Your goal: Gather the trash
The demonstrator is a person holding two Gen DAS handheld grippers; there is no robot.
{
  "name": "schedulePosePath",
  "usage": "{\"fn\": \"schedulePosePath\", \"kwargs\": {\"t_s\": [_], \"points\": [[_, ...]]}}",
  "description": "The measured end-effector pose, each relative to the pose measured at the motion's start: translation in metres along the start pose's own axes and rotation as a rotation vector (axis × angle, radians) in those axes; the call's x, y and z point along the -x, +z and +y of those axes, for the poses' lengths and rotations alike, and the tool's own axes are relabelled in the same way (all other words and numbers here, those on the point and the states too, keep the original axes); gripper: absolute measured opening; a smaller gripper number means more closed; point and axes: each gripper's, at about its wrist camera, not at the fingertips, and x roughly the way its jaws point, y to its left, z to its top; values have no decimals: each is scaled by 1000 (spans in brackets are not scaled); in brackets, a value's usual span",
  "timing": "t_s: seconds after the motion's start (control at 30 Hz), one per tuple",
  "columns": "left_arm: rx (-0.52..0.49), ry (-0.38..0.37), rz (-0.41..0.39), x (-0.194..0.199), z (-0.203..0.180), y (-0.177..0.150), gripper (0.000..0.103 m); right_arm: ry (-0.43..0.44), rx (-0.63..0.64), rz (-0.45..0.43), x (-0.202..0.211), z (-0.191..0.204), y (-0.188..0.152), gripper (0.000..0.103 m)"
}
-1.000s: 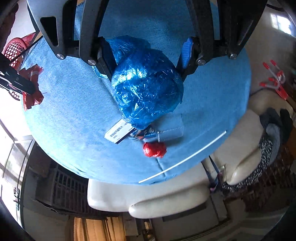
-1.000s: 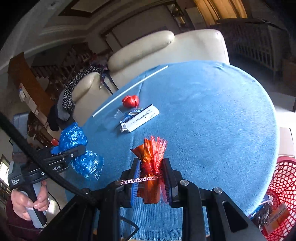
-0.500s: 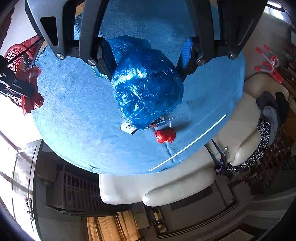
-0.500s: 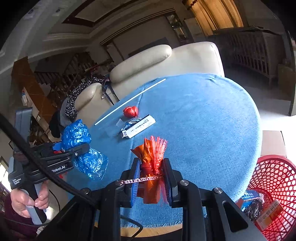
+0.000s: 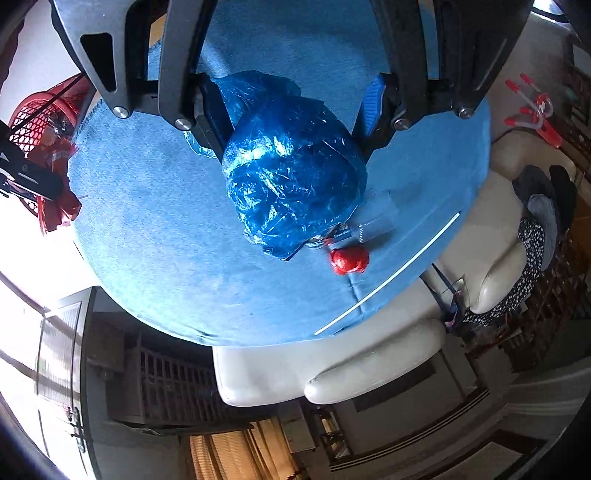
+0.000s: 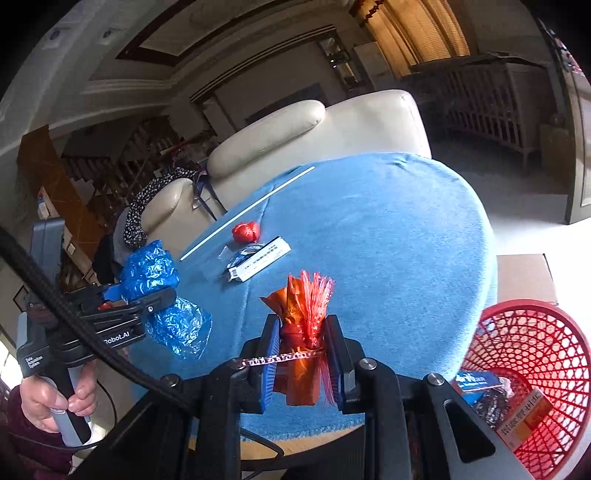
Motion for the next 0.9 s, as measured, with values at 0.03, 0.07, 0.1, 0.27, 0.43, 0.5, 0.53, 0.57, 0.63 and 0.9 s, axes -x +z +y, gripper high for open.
{"fn": "schedulePosePath", "kwargs": {"t_s": [0.03,0.07,0.1,0.27,0.43,0.5,0.53,0.57,0.63,0.9], "points": [[-6,-1,-2,1,-3,0,62,-3,-5,-2,2,-2,0,26],[-13,-4,-5,2,-6,2,62,-8,-9,-5,4,-5,-1,26],[-18,-7,-7,2,-9,2,62,-14,-12,-8,7,-7,-1,26],[-51,-15,-21,6,-24,7,62,-42,-36,-21,20,-20,-4,26],[-89,-27,-31,8,-39,11,62,-68,-65,-37,32,-35,-7,26],[-103,-32,-34,9,-45,13,62,-79,-76,-45,37,-41,-8,26],[-112,-35,-39,9,-49,14,62,-82,-81,-47,39,-43,-8,26],[-117,-38,-41,9,-52,16,62,-88,-89,-52,42,-47,-9,26],[-131,-48,-45,10,-59,19,62,-100,-97,-62,48,-53,-10,26],[-205,-95,-73,11,-94,29,62,-141,-141,-95,70,-77,-13,26]]}}
